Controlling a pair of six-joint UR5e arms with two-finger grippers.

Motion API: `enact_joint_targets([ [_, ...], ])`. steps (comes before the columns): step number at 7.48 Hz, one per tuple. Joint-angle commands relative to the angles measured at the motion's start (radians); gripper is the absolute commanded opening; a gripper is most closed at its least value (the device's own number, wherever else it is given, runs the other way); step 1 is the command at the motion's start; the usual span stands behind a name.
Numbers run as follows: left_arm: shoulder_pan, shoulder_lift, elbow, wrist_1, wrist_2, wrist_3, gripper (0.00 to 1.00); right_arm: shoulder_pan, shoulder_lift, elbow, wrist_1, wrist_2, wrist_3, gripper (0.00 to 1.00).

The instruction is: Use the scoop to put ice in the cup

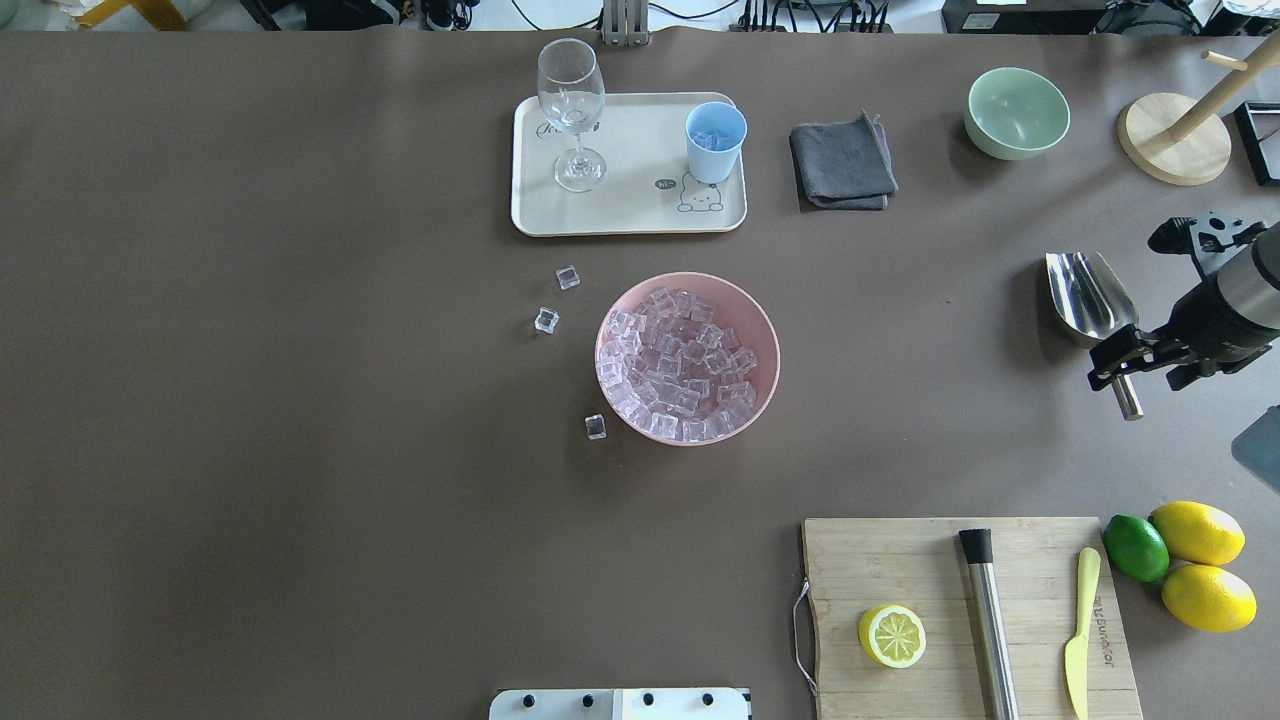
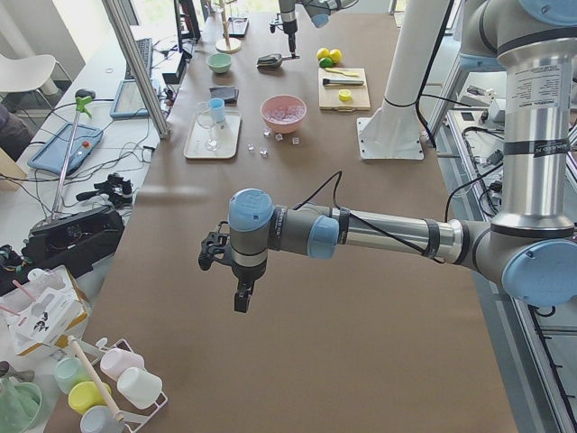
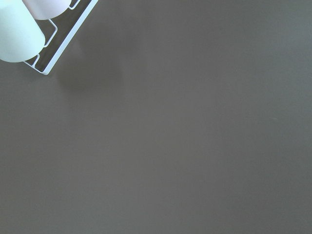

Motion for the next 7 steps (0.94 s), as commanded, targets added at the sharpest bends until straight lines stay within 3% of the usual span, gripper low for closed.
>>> enact_joint_targets([
  [1,-0.002,0.0,0.002,-0.001,-0.048,0.0,0.99,0.1,-0.026,0.081,-0.122,0.008,-0.109,1.0],
  [5,0.001,-0.005,0.007,-0.001,-0.05,0.0,0.99,0.395,-0.06,0.06,-0.306,0.05,-0.523,1.0],
  [7,0.001,-0.008,0.008,-0.001,-0.051,0.0,0.99,0.513,-0.063,0.069,-0.421,0.08,-0.575,1.0],
])
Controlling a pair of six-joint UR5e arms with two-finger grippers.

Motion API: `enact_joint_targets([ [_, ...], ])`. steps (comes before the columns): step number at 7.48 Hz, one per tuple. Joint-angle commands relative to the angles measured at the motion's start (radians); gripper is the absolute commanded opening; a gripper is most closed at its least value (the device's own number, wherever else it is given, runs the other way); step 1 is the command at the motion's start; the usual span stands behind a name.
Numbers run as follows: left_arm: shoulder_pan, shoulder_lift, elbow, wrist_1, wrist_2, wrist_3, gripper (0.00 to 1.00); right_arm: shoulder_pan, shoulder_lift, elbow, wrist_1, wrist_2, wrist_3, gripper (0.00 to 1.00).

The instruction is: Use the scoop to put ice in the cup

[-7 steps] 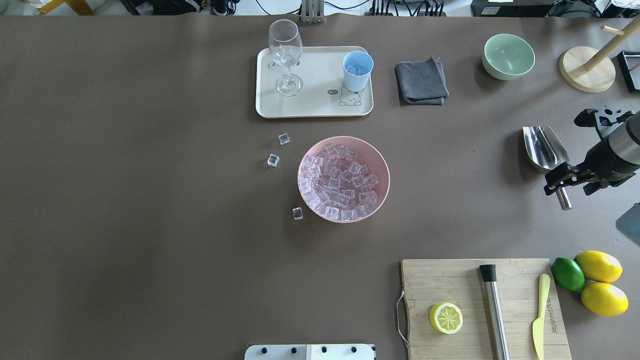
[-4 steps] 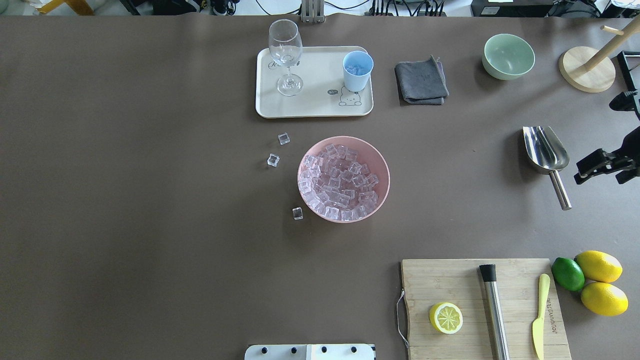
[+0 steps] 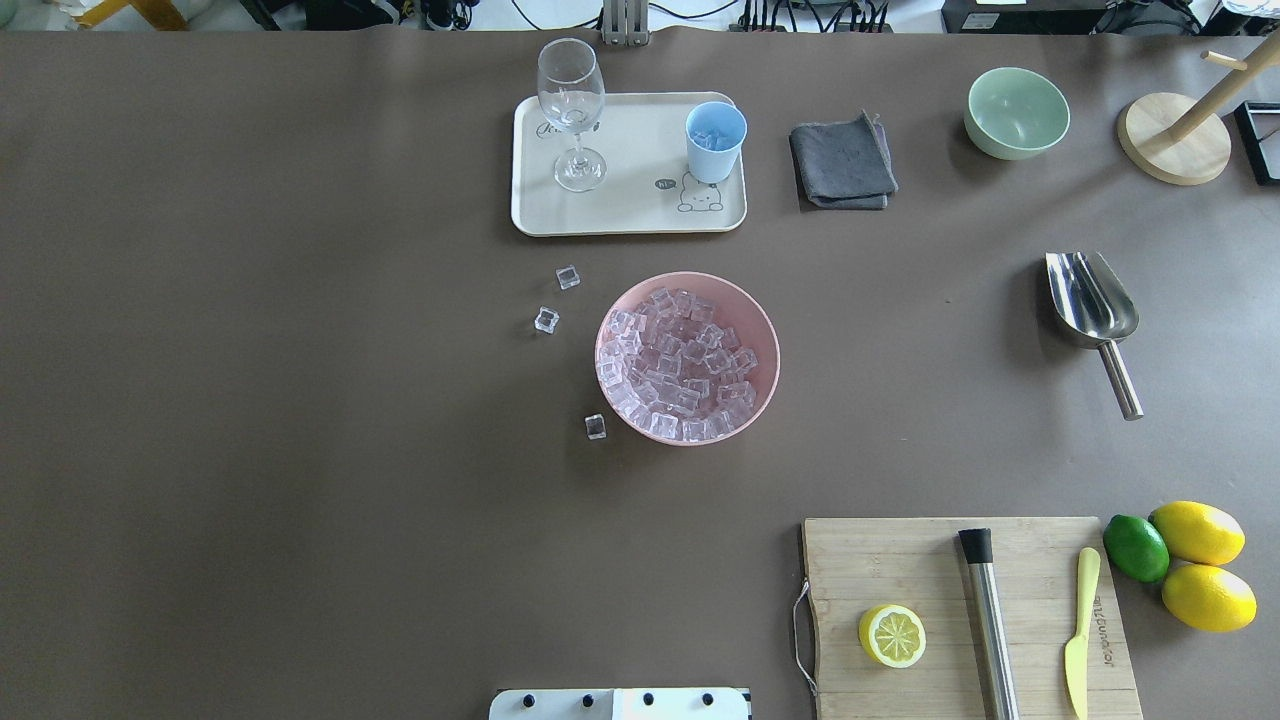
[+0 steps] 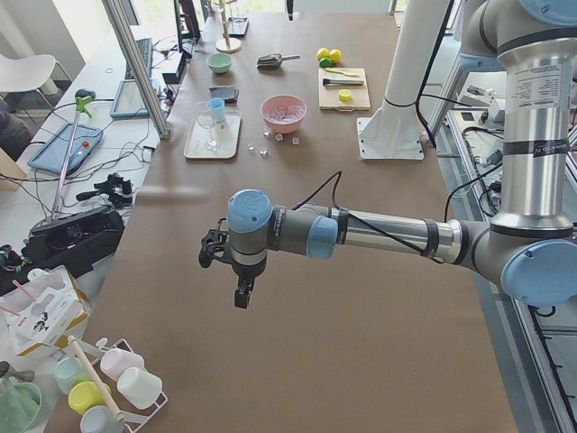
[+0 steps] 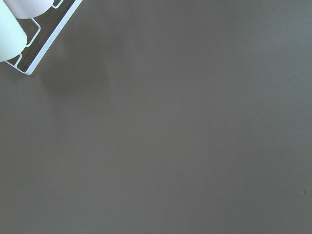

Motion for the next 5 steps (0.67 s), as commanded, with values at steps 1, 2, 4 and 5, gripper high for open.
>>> enact_joint_targets([
  [1,0.0,-0.002,0.003,0.0,0.001,0.0,0.99,0.112,-0.014,0.003,-0.092,0.009,-0.092,1.0],
  [2,-0.001,-0.005,0.002,-0.002,0.001,0.0,0.99,0.118,-0.018,0.001,-0.092,-0.021,-0.114,1.0],
  [4,-0.001,-0.005,0.002,-0.002,0.001,0.0,0.99,0.118,-0.017,0.007,-0.091,-0.078,-0.114,1.0],
  [5,0.0,-0.005,0.002,-0.002,0.001,0.0,0.99,0.118,-0.021,0.018,-0.091,-0.1,-0.114,1.0],
])
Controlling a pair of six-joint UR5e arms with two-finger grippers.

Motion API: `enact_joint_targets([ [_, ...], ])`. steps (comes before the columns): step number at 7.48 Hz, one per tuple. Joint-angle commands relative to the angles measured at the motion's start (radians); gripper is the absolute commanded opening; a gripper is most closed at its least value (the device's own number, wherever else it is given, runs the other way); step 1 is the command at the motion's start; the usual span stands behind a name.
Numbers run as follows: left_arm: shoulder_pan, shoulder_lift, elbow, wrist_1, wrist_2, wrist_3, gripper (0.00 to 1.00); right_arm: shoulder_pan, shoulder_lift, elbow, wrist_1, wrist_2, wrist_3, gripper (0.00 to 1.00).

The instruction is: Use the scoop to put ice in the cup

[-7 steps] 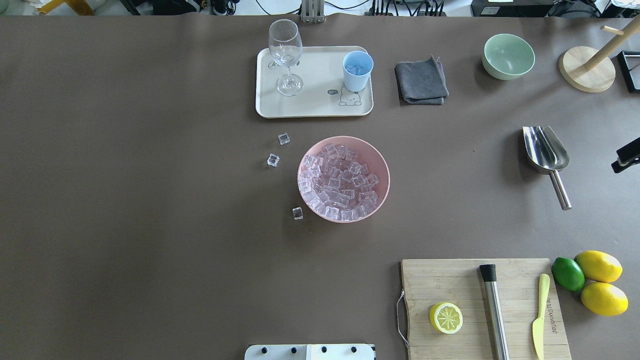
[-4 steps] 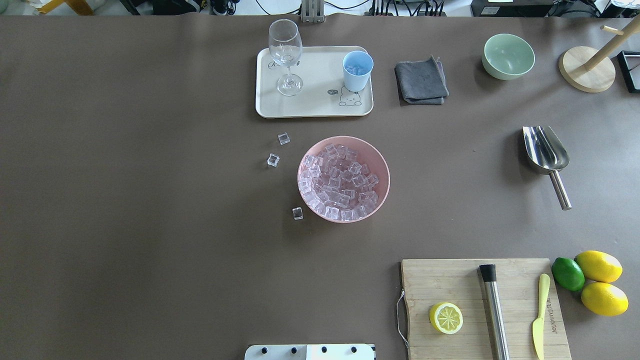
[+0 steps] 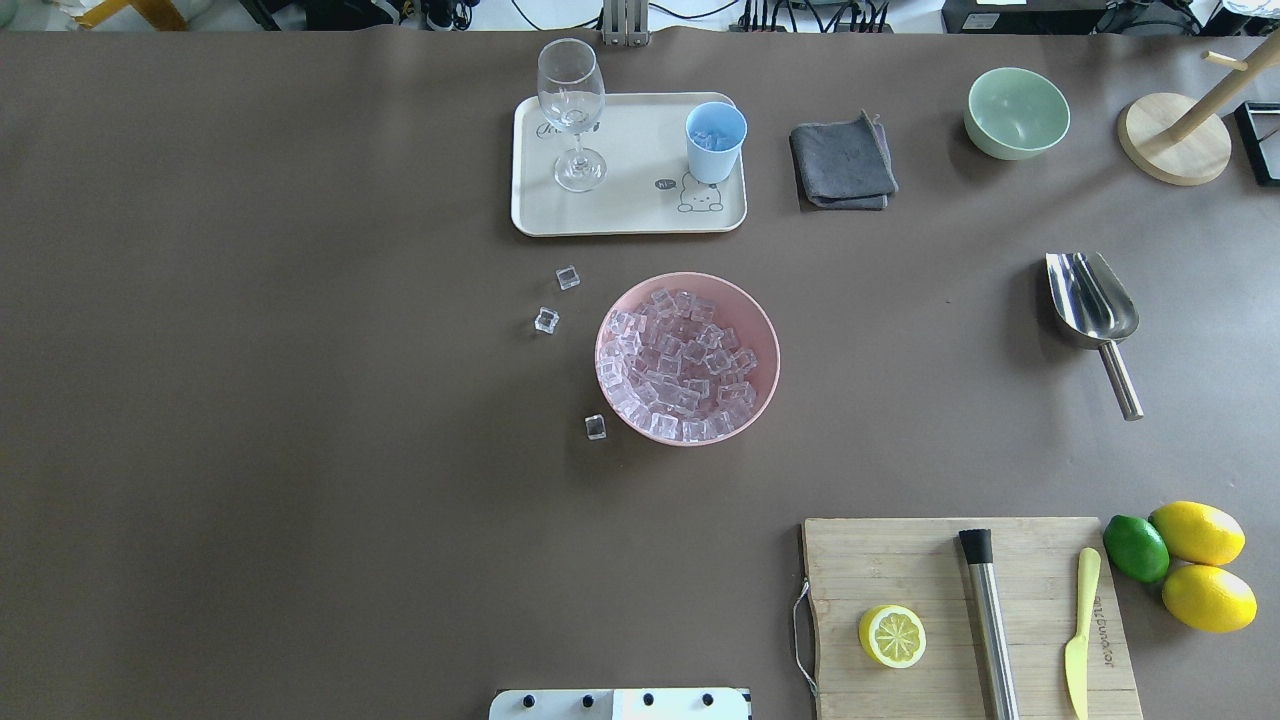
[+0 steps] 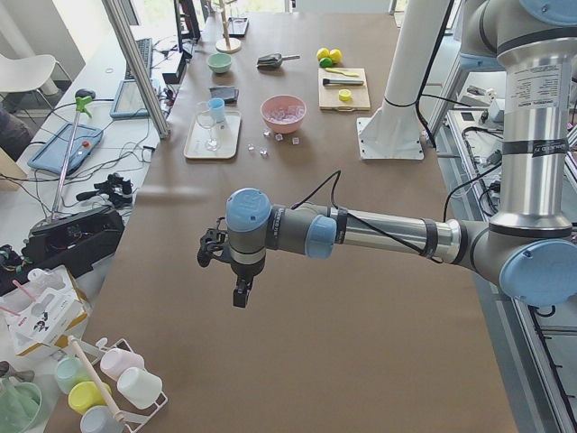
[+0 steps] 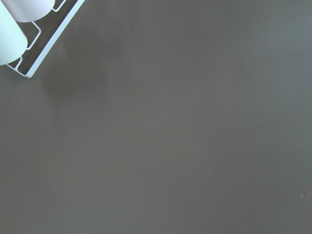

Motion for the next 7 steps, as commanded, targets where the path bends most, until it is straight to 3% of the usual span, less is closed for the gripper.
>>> enact_joint_targets([
  [1,0.0,0.0,0.0,0.0,0.0,0.0,0.99,0.001,-0.003,0.023,0.0,-0.047,-0.004,1.0],
  [7,0.003,-0.002,0.001,0.0,0.0,0.0,0.99,0.001,-0.006,0.038,-0.001,-0.046,-0.019,1.0],
])
